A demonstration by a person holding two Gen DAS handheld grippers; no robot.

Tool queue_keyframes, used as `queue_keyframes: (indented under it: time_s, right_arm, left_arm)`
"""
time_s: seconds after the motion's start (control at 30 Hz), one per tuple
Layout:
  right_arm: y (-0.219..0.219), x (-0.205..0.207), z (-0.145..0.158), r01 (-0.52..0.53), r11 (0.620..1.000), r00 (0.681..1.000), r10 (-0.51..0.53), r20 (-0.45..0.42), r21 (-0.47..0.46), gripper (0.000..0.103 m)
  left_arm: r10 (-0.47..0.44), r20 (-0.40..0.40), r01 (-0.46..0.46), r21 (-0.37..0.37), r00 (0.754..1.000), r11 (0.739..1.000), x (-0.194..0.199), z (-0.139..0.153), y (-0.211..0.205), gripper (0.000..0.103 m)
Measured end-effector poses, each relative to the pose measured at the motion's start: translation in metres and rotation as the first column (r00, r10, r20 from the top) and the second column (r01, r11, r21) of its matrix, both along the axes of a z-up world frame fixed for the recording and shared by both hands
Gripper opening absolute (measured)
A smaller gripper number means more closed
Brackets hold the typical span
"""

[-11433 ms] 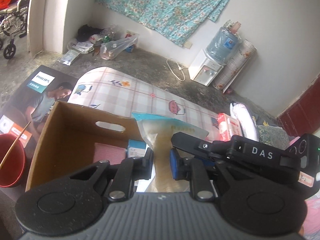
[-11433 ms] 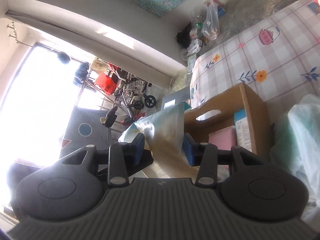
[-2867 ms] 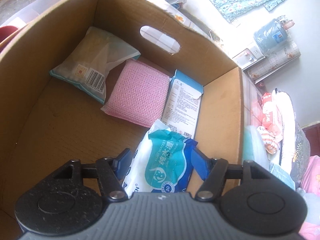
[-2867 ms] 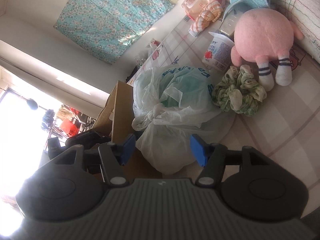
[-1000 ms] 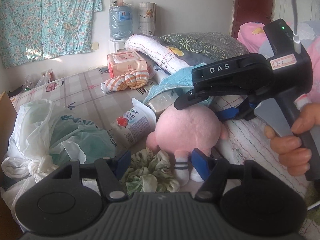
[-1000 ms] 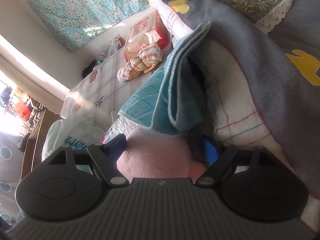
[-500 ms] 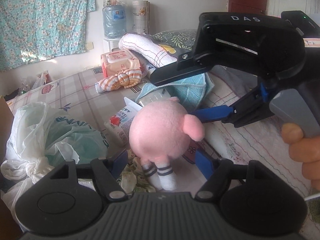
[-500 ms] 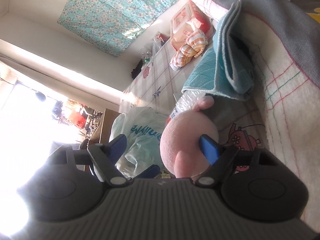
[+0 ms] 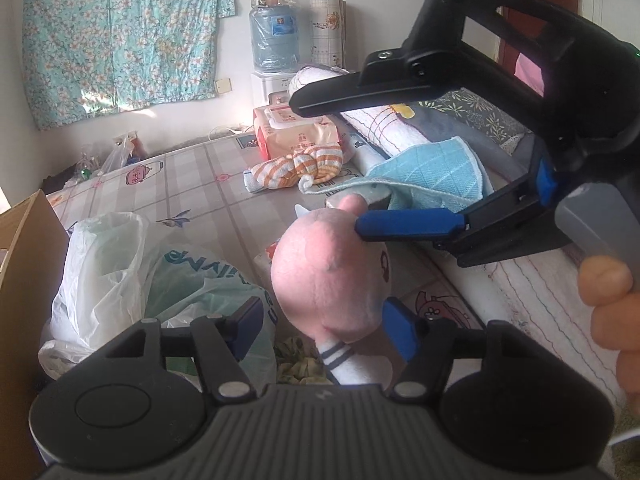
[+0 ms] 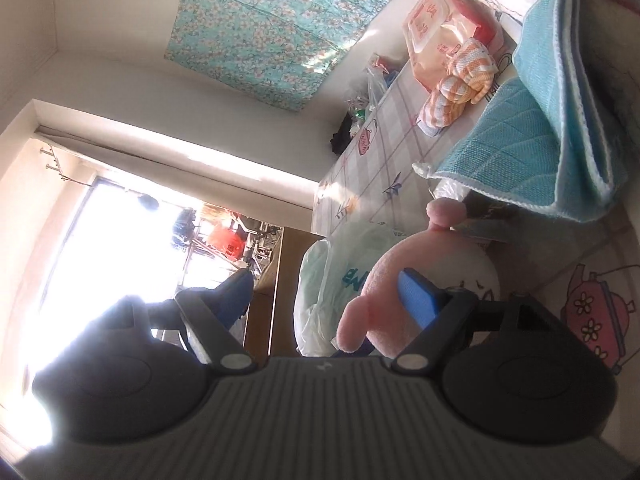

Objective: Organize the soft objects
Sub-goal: 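Lift the pink plush toy with both grippers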

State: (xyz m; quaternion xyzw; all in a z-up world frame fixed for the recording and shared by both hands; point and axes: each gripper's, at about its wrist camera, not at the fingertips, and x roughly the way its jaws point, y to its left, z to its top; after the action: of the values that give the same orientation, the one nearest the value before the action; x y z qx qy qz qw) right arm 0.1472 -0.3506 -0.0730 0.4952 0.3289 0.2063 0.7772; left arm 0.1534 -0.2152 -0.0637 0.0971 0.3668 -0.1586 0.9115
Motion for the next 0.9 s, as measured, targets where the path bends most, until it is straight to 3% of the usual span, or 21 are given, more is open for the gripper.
queue_keyframes:
  time_s: [0.13,0.3,0.4,0.53,0.67,0.8,0.9]
  right_arm:
    - [0.007,0.014,-0.004,-0.035,0.999,0.999,0.035,0.007,0.033,0.080]
    - [0.010,0.019,0.002,-0.053,0.999,0.998,0.052,0.025,0.014,0.081]
    - [0.001,0.010,0.012,0.006,0.997,0.999,-0.002,0.047,-0.077,0.081]
    - [-0.006,0.009,-0.002,0.054,0.981,0.997,-0.063,-0.043,-0.188,0.081]
    - [-0.003,0.019,-0.036,0.046,0.986,0.987,-0.070,-0.146,-0.161,0.081]
    - [0.001,0.028,-0.062,0.033,0.998,0.985,-0.040,-0.169,-0.047,0.083]
    - [0.005,0.027,-0.062,0.029,0.998,0.987,-0.039,-0.159,-0.062,0.082]
  left_arm:
    - [0.022,-0.008,-0.022,0.020,1.000,1.000,0.007,-0.002,0.001,0.063]
    - [0.035,-0.028,-0.035,-0.007,0.999,0.999,0.010,-0.001,0.007,0.063]
    - [0.033,-0.028,-0.034,-0.004,0.999,0.999,0.008,-0.001,0.007,0.063]
    - [0.041,-0.051,-0.043,-0.029,0.998,0.999,0.011,-0.001,0.012,0.062]
    - [0.051,-0.075,-0.056,-0.064,0.996,0.996,0.012,-0.001,0.017,0.058]
    - [0.063,-0.086,-0.070,-0.084,0.994,0.994,0.012,-0.001,0.021,0.055]
    - [0.058,-0.082,-0.066,-0.096,0.995,0.993,0.011,0.000,0.022,0.054]
